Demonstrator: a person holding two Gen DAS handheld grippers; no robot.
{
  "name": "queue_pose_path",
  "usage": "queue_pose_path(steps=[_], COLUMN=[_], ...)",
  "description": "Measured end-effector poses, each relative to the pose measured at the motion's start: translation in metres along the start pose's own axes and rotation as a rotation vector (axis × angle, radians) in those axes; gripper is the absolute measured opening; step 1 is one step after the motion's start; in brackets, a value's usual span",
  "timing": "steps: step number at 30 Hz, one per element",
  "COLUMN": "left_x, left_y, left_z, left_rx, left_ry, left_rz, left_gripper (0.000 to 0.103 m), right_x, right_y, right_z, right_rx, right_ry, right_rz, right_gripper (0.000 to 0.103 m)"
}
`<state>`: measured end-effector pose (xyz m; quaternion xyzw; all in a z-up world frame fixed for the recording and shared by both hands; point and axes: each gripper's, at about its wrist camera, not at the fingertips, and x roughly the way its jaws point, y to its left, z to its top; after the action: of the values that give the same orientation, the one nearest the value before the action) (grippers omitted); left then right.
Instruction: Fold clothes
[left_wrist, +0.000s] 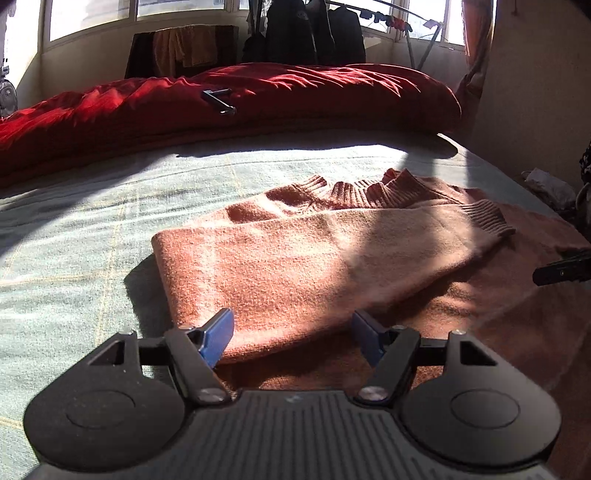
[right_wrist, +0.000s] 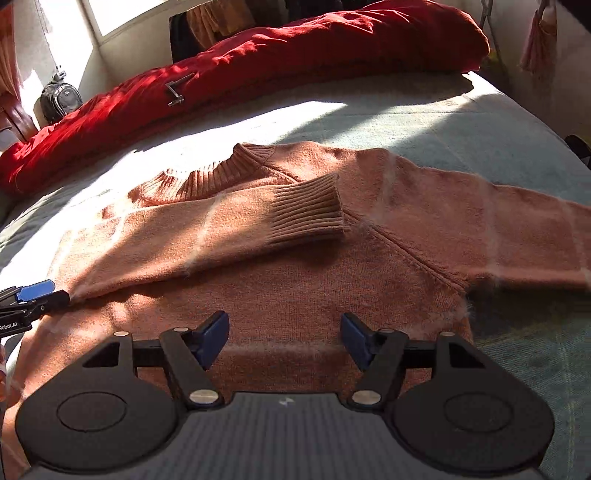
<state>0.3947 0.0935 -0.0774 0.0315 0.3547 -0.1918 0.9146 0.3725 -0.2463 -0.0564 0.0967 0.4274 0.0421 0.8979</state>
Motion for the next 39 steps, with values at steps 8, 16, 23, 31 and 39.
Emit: queue_pose_path(steps=[8, 16, 23, 31, 39], left_x=[-0.022, -0.058, -0.082, -0.095, -0.096], left_y=[-0.037, -0.042, -0.055, -0.054, -0.047], left_z=[-0.038, -0.063, -0.088, -0.103, -0.105], left_rx=[0.071, 0.016, 0.042, 0.092, 0.124], left_ry=[0.091, 0.100, 0.104, 0.062, 0.053], left_rz=[-0.029, 0.025, 0.023, -0.037, -0.093], left_gripper=[0.078, 0.079, 0.082, 0.085, 0.086], right_x=[0.017, 0.021, -0.007, -0.048, -0.052], right_y=[0.027, 0.043, 0.037, 0.024, 0.082], right_z=[-0.013, -0.032, -0.058, -0.092, -0.072], right_rx=[-0.127, -0.266, -0.311, -0.232, -0.319], right_ry=[0.036, 0.001, 0.027, 0.086, 0.046], right_rz=[-0.008, -0.058, -0.078, -0.136, -0.141], right_gripper=[0.097, 0.103, 0.103, 0.103, 0.103])
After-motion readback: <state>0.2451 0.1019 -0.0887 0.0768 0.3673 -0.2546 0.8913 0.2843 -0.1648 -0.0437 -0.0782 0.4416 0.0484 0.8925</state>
